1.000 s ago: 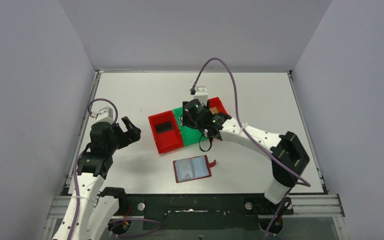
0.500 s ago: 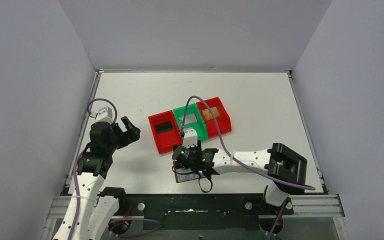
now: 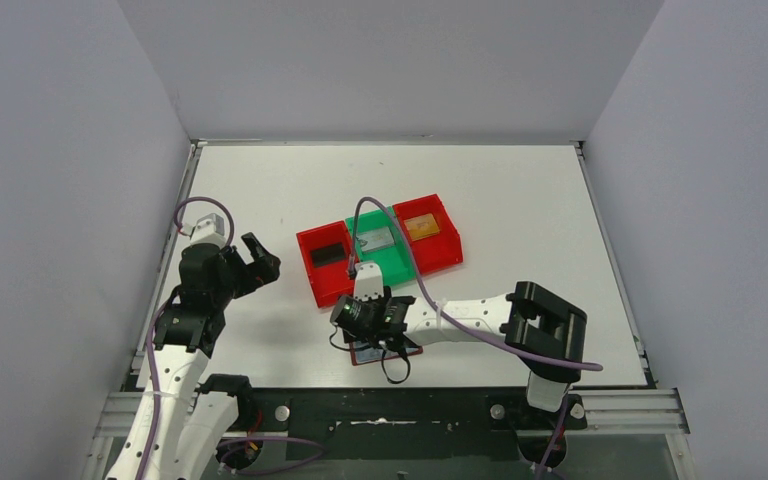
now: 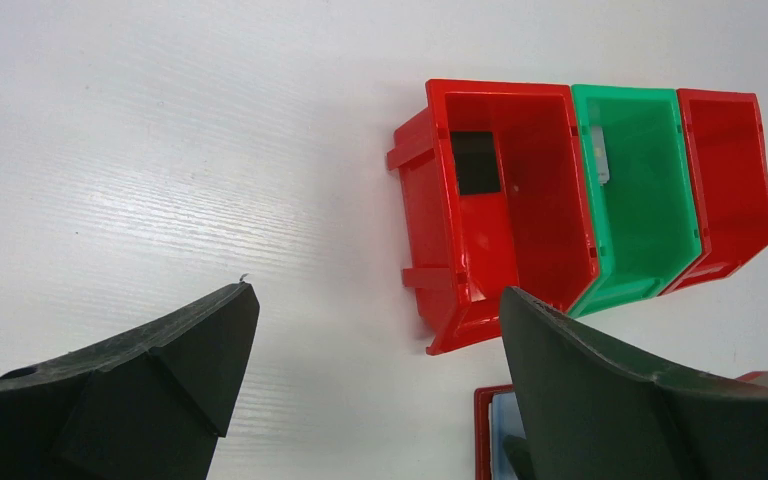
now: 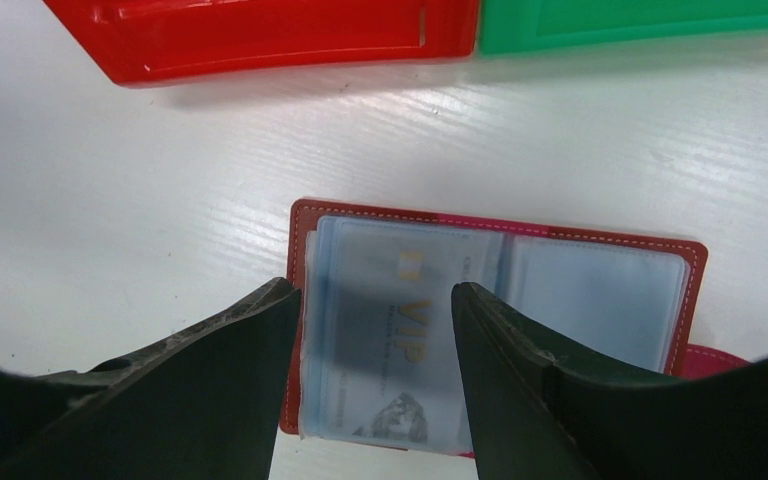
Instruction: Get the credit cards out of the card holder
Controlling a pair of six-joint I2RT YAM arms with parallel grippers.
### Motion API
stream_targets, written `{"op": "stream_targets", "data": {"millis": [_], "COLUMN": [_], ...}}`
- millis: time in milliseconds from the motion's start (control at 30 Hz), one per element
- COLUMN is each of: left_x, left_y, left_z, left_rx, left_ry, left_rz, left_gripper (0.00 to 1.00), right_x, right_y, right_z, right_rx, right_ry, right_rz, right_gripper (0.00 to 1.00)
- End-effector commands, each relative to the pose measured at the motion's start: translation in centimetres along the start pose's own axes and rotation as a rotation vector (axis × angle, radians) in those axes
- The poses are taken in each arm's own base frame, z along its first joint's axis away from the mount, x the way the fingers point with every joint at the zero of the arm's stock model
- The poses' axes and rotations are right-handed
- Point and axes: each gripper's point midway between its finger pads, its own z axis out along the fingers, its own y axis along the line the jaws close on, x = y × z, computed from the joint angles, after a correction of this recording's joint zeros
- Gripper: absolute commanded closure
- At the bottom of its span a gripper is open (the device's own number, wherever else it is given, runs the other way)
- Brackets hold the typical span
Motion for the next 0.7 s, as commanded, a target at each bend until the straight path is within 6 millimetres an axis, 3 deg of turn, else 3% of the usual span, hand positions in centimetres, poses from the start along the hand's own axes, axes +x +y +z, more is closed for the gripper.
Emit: {"op": "stream_targets", "data": {"millis": [0,233,333,500,600,667], "left_x": [-2.1,-2.2,-2.1,-2.2,-2.1,-2.1], "left_y": [-0.7,-0.8,-0.8,-0.8,-0.8,-0.8], "left_z": [-0.1,-0.1,-0.1,-0.1,-0.1,-0.1], "left_rx": [0.030,0.031,0.033,0.035,0.034,0.035], "left_ry": [-0.080,-0.080,-0.079,-0.080,-0.079,-0.078], "left_rz": [0.015,0.014,0.014,0.015,0.015,0.015], "left_gripper": [0.07,0.07,0.07,0.07,0.07,0.07], "right_x": [-0.6,1.6,1.9,2.1,1.4,0.7], "right_y": [1.0,-0.4,-0.5,-0.2,-0.3,-0.1], "right_z": [-0.6,0.3,0.6,0.7,0.2,-0.2], "right_rx": [0.009,0.054,0.055,0.030,0.023,0.002], "right_ry": [-0.030,0.018,0.025,0.029,0.008,-0.011], "right_rz": [0.012,0.016,0.013,0.022,0.042,0.062], "right_gripper": [0.42,0.46,0.53,0.75,0.87,0.89]}}
